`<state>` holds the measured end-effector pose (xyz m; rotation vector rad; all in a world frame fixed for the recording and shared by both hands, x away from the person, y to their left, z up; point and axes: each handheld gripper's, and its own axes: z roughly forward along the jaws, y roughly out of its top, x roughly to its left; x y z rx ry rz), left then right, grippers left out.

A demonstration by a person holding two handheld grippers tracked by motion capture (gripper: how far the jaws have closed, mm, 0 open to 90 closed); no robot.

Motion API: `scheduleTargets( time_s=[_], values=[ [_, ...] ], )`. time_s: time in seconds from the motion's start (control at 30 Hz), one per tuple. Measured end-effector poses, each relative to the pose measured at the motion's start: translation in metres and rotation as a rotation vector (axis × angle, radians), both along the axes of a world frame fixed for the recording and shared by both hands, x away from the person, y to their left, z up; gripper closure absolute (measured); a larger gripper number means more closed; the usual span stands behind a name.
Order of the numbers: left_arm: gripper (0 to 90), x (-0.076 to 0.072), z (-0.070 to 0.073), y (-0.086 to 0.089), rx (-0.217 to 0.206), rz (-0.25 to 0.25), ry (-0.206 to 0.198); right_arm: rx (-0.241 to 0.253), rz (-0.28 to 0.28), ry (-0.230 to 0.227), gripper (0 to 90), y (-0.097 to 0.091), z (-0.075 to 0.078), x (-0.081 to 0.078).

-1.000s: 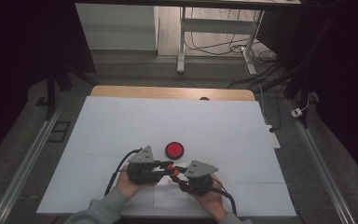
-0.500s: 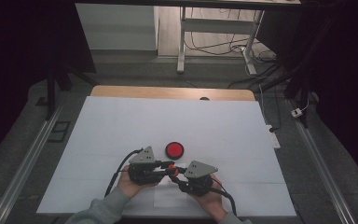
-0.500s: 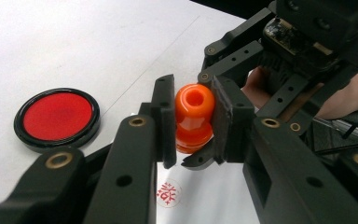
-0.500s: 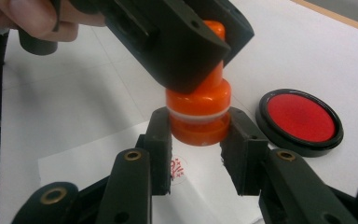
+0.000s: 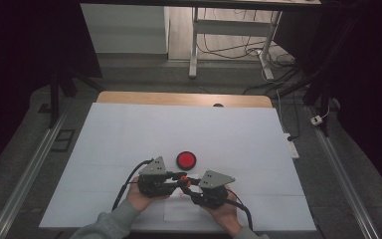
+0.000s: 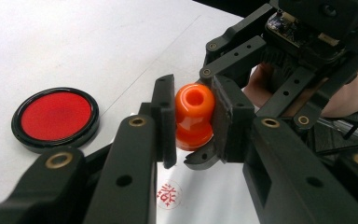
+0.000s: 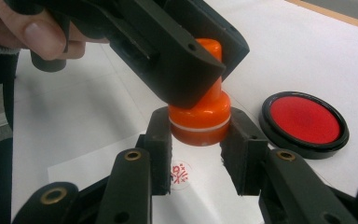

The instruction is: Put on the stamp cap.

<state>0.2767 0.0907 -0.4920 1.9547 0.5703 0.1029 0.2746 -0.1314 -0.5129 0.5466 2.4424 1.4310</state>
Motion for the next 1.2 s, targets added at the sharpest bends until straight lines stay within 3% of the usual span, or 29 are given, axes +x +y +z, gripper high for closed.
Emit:
scheduleTargets(
  time_s=[0.53,1.2],
  values=[
    [72.7,-0.001,-0.002,0.001,-0.012,-0.005,-0.007,0.001,-0.017,-0.002,65.0,0.001,0.001,-0.003],
    [73.1,-0.005,-0.012,-0.005,-0.001,0.025,-0.021,-0.001,-0.019,0.066,64.9,0.0,-0.004,0.0]
  ],
)
